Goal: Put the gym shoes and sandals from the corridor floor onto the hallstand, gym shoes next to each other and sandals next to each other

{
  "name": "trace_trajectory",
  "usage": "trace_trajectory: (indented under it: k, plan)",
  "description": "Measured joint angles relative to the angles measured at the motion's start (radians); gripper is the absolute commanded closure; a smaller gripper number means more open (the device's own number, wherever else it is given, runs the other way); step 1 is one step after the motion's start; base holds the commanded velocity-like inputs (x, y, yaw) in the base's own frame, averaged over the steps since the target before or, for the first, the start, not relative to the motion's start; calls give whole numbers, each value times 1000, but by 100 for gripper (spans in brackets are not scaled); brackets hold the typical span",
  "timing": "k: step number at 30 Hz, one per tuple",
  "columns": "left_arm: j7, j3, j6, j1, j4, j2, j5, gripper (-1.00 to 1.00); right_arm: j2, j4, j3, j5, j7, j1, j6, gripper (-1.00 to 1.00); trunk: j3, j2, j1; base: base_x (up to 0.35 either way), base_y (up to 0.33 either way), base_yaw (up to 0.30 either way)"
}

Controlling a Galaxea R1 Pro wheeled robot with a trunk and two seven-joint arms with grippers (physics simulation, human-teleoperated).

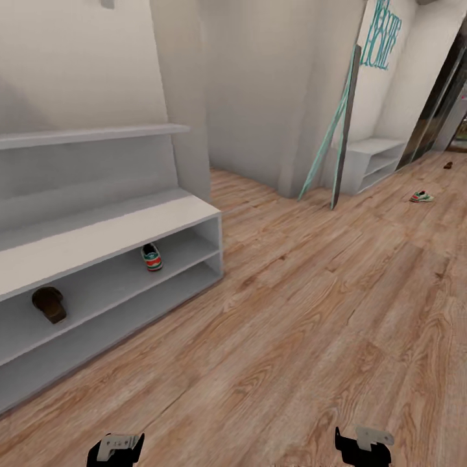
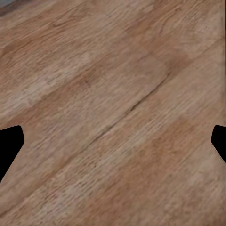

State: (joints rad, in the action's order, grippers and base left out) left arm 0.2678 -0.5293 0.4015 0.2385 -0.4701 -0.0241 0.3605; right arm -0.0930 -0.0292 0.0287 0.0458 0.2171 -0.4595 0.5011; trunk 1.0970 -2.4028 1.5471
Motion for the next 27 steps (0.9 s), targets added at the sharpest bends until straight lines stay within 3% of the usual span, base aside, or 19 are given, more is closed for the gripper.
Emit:
trace_trajectory:
  k: [7, 19, 27]
  plan:
    - [-49, 1, 1, 0, 0, -1, 1, -100, 4, 2, -2, -2, -1, 0, -1, -100, -4, 0, 0, 0, 0, -300]
    - [-55, 4, 2, 0, 1, 2, 4, -100, 7, 2, -2, -4, -2, 1, -1, -100, -9, 0, 0, 11, 0, -300]
    - [-56, 4, 3, 0, 1, 2, 5, -100, 7, 2, -1, -4, -1, 2, -1, -100, -10, 0, -1, 255, 0, -300]
